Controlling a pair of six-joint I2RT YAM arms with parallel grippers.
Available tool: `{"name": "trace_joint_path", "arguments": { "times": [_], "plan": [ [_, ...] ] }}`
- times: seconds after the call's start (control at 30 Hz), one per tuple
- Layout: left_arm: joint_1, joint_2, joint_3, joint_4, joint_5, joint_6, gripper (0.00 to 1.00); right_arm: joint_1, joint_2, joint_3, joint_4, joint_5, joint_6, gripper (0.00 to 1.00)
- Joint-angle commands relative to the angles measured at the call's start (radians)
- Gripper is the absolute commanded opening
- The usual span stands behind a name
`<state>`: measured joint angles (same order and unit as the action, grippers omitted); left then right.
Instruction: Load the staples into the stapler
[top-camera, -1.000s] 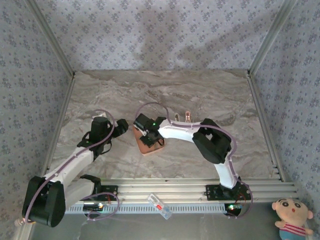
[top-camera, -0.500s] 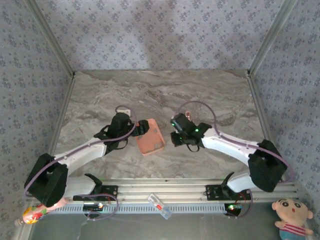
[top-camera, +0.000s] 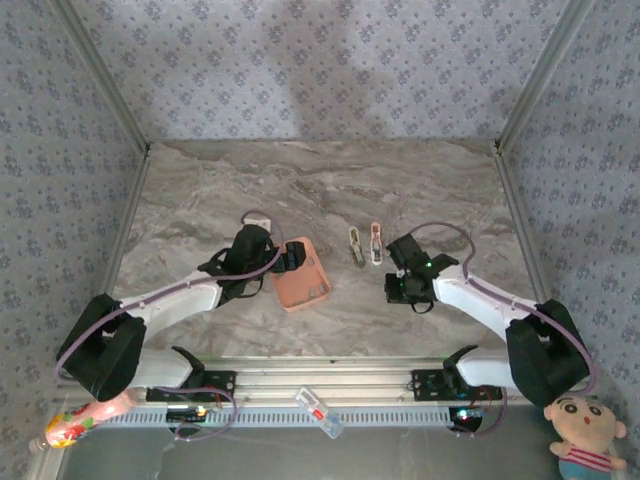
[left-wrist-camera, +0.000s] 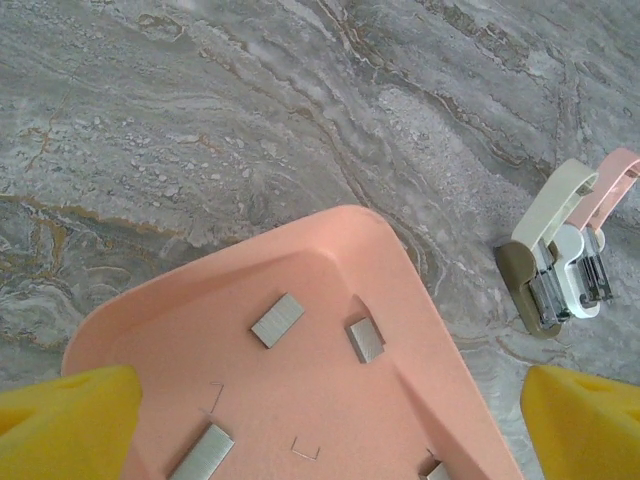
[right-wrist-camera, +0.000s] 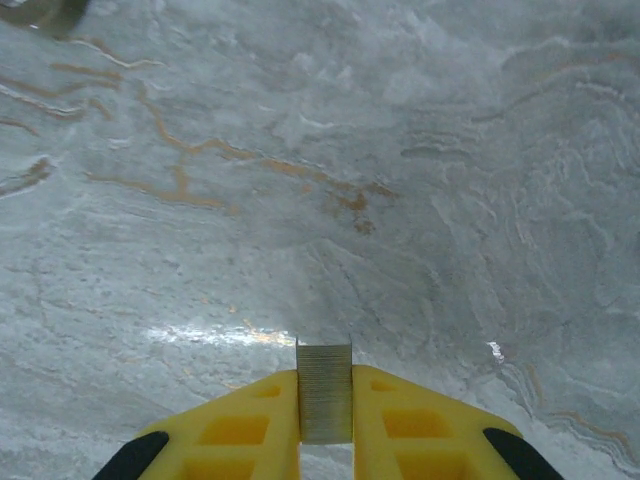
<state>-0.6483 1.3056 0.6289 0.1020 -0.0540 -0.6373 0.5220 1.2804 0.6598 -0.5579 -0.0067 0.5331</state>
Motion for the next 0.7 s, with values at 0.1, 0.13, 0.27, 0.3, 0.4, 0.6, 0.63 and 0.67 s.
{"name": "trace_joint_path", "arguments": {
  "times": [0.1,0.13,0.27,0.3,0.4,0.6,0.63,0.67],
  "plan": [
    [-0.005,0.011,0.027,0.017,-0.02,0.007,0.97,-0.011,0.065,0.0,-0.039,-0.04,0.01,0.17],
    [-0.007,0.011,0.027,0.018,-0.02,0.007,0.97,-0.012,0.074,0.002,-0.039,-0.039,0.01,0.17],
    [-0.006,0.008,0.025,0.019,-0.021,0.006,0.97,-0.011,0.107,0.0,-0.039,-0.045,0.004,0.18],
    [-0.006,0.008,0.024,0.019,-0.021,0.005,0.97,-0.011,0.112,0.001,-0.039,-0.044,0.002,0.18],
    [-0.007,0.006,0.025,0.018,-0.021,0.007,0.97,-0.012,0.122,0.006,-0.071,-0.048,0.0,0.23],
    [-0.006,0.003,0.026,0.016,-0.02,0.009,0.97,-0.013,0.095,0.085,-0.187,-0.036,-0.017,0.32],
    [-0.005,0.004,0.026,0.016,-0.02,0.008,0.97,-0.016,0.091,0.106,-0.209,-0.032,-0.024,0.33],
    [-0.007,0.004,0.026,0.016,-0.02,0.009,0.98,-0.023,0.092,0.124,-0.23,-0.034,-0.029,0.34]
  ]
}}
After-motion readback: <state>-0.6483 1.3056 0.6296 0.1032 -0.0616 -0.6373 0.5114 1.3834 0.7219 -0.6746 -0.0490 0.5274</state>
